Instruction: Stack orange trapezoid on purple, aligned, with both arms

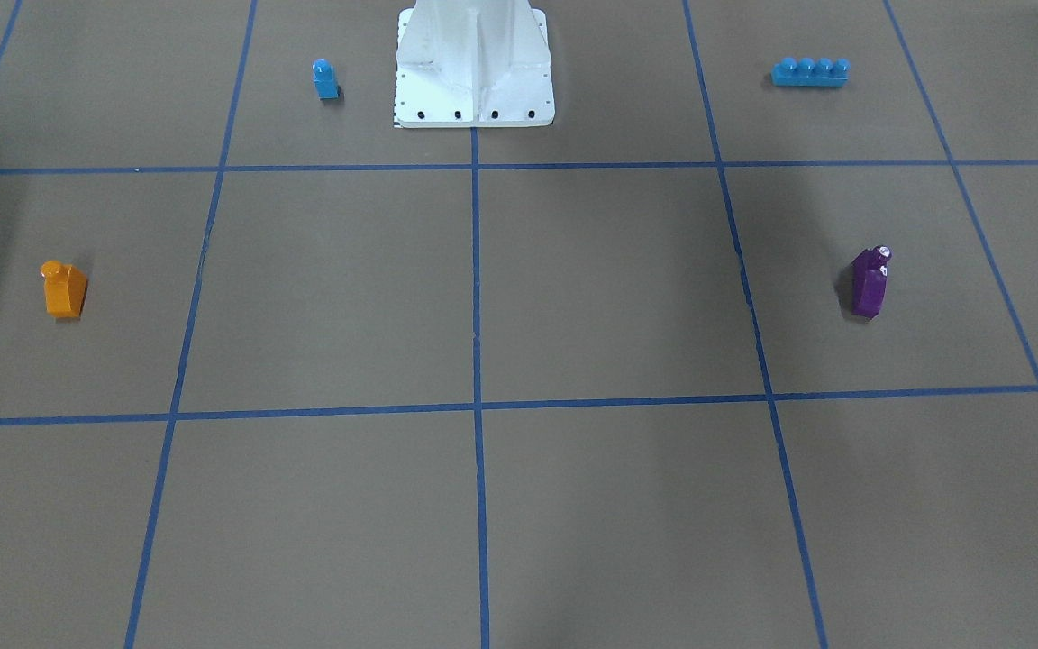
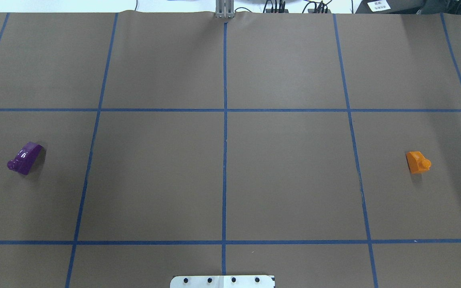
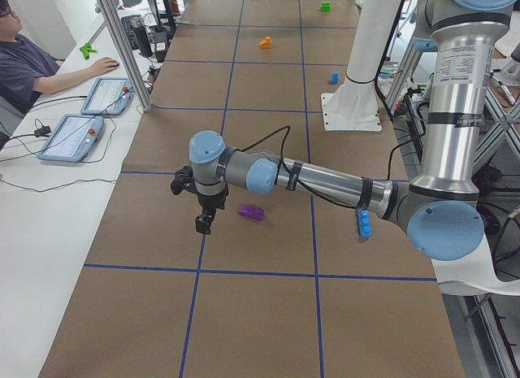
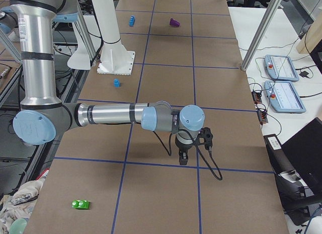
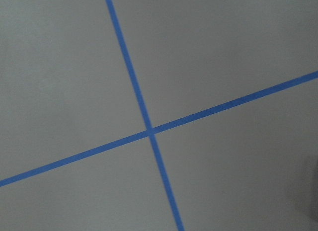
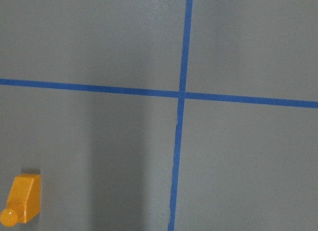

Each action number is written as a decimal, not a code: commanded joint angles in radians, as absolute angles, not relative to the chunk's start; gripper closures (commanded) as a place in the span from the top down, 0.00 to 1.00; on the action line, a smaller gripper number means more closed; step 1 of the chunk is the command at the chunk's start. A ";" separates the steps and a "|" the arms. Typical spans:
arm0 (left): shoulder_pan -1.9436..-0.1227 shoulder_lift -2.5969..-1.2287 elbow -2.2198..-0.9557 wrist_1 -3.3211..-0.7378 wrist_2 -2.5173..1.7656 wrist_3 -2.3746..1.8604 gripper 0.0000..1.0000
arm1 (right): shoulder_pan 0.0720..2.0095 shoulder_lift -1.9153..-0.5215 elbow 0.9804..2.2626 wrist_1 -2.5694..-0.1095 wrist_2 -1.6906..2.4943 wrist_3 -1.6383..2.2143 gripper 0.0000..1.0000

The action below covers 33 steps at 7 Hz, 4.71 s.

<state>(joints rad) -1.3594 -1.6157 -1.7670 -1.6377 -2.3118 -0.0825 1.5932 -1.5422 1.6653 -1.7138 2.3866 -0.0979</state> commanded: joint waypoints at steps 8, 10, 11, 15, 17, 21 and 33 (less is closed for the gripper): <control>-0.873 -1.512 -1.697 -2.094 -2.089 -0.741 1.00 | 1.582 -1.523 1.663 -1.715 2.427 -0.086 1.00; -0.867 -1.514 -1.680 -2.108 -2.091 -0.736 0.53 | 1.580 -1.522 1.666 -1.715 2.427 -0.086 1.00; -0.867 -1.514 -1.680 -2.106 -2.091 -0.736 0.18 | 1.580 -1.520 1.667 -1.717 2.428 -0.086 1.00; -0.868 -1.522 -1.748 -2.091 -2.108 -0.738 0.00 | 1.580 -1.508 1.666 -1.715 2.441 -0.052 1.00; -0.873 -1.653 -1.808 -1.975 -2.126 -0.738 0.00 | 1.580 -1.508 1.667 -1.715 2.442 -0.054 1.00; -0.721 -2.198 -1.625 -1.700 -1.988 -0.756 0.00 | 1.578 -1.509 1.666 -1.715 2.441 -0.054 1.00; -0.561 -2.556 -1.180 -1.781 -1.875 -0.828 1.00 | 1.556 -1.509 1.660 -1.715 2.439 -0.054 1.00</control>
